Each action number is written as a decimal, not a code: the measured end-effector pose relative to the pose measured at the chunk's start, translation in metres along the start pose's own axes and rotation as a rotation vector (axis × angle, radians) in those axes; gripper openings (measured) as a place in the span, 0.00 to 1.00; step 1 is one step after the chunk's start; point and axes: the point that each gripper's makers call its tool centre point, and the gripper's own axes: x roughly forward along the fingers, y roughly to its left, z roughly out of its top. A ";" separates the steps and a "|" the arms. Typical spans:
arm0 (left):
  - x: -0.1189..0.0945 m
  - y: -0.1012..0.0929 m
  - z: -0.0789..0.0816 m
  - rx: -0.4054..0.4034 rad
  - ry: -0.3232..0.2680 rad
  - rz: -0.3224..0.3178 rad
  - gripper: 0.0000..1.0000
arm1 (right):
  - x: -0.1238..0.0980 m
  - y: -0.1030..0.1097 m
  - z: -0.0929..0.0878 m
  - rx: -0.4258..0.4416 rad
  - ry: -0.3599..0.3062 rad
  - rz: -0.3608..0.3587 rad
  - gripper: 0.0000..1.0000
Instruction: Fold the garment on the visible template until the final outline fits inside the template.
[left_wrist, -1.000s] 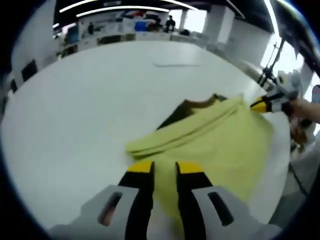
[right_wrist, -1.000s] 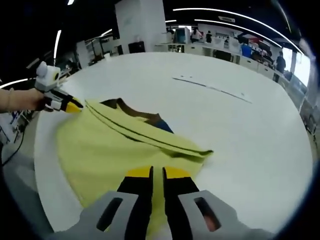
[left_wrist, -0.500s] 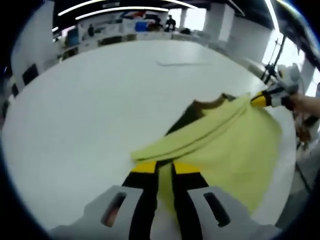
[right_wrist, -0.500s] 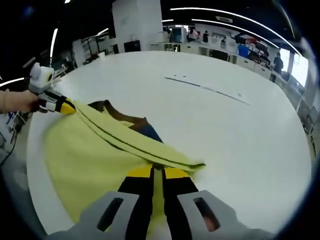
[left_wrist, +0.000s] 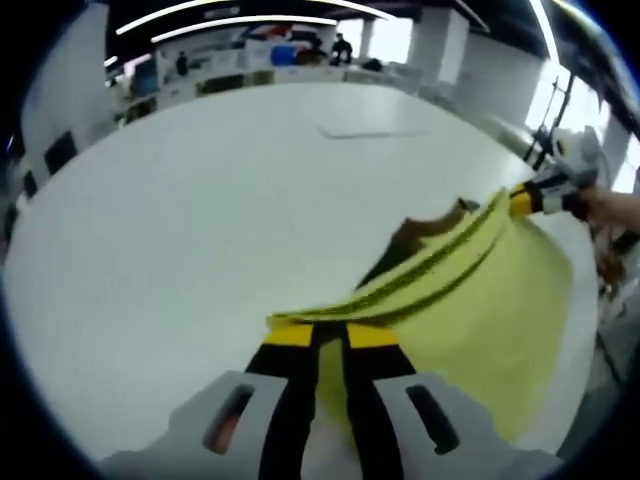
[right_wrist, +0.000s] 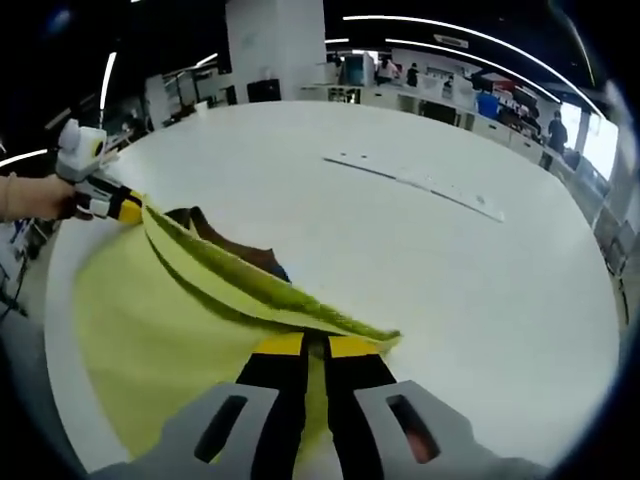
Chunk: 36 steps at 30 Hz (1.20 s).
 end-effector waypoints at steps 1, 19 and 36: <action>0.001 0.001 0.001 0.001 0.000 0.002 0.06 | 0.001 -0.001 0.000 -0.002 0.002 -0.001 0.06; 0.015 0.011 0.015 0.017 0.003 0.004 0.03 | 0.014 -0.018 0.002 -0.025 0.024 -0.015 0.03; 0.014 0.012 0.015 0.009 0.019 -0.005 0.04 | 0.013 -0.023 0.002 -0.035 0.026 -0.029 0.06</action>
